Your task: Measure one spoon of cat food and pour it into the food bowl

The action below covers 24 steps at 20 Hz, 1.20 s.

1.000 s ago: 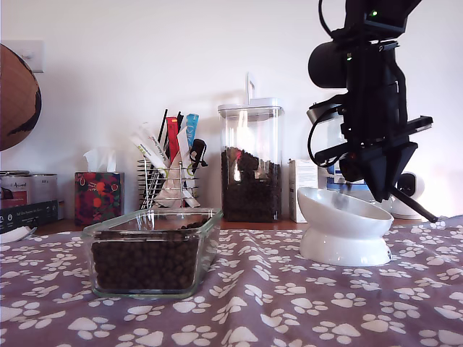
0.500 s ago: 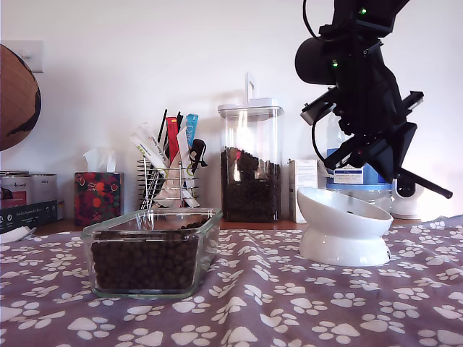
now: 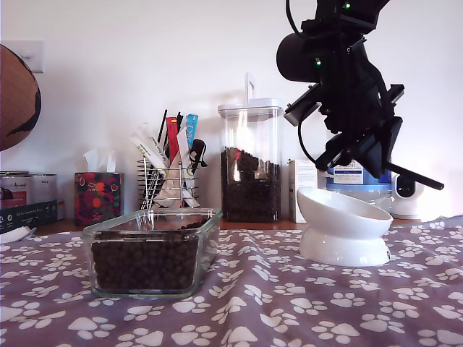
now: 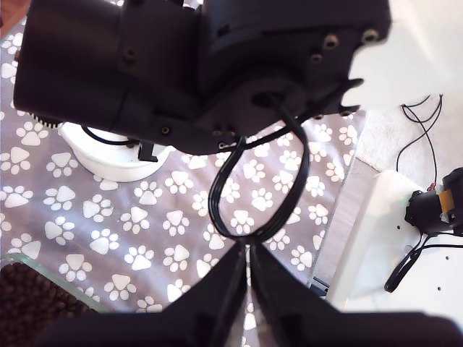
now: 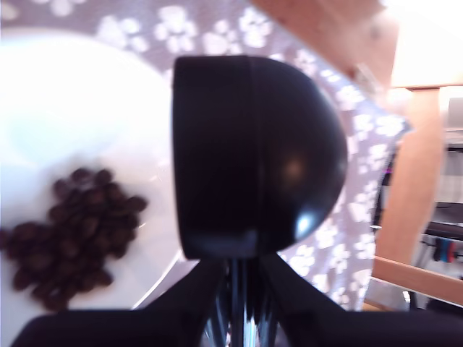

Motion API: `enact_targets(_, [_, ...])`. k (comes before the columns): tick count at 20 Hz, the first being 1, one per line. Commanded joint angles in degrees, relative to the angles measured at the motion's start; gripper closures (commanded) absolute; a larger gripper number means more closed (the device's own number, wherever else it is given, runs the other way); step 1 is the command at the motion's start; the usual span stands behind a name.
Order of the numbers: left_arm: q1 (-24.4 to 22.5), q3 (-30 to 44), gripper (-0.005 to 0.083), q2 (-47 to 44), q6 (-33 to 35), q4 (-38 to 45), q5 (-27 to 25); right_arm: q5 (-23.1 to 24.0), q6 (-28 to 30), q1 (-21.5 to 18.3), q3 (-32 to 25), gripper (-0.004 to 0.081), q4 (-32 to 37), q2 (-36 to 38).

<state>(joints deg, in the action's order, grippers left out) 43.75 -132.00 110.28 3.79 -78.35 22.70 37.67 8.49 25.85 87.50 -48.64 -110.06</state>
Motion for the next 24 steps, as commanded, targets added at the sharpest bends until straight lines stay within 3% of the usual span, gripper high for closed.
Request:
enact_targets(1, [0.1,0.3,0.0794,-2.0,1.3,0.2,-2.4,-5.0,-0.7,-0.9,0.0,0.0781,-1.3,0.0])
enact_targets(5, [-1.1,0.3,0.0794,-3.7,2.2,0.3,-9.3,-22.2,-6.0,-4.0,0.1,0.0781,-3.9,0.5])
enact_targets(11, [-5.9,0.4,0.0794,-6.0,2.3,0.5,-9.3,-38.1,-6.5,-8.0,0.0,0.0781,-5.5,5.8])
enact_targets(16, [-7.1,0.4,0.0794,-7.3,2.4,1.8,-9.0,-53.3,-6.1,-11.7,0.0,0.0781,-9.4,11.1])
enact_targets(19, [-7.0,0.4,0.0794,-8.1,2.4,4.1,-8.9,-57.4,-5.4,-13.2,0.0,0.0781,-9.0,14.0])
enact_targets(24, [-7.0,0.7,0.0794,-8.2,2.3,7.3,-8.2,-57.5,-3.5,-13.6,0.0,0.0781,-6.9,21.0])
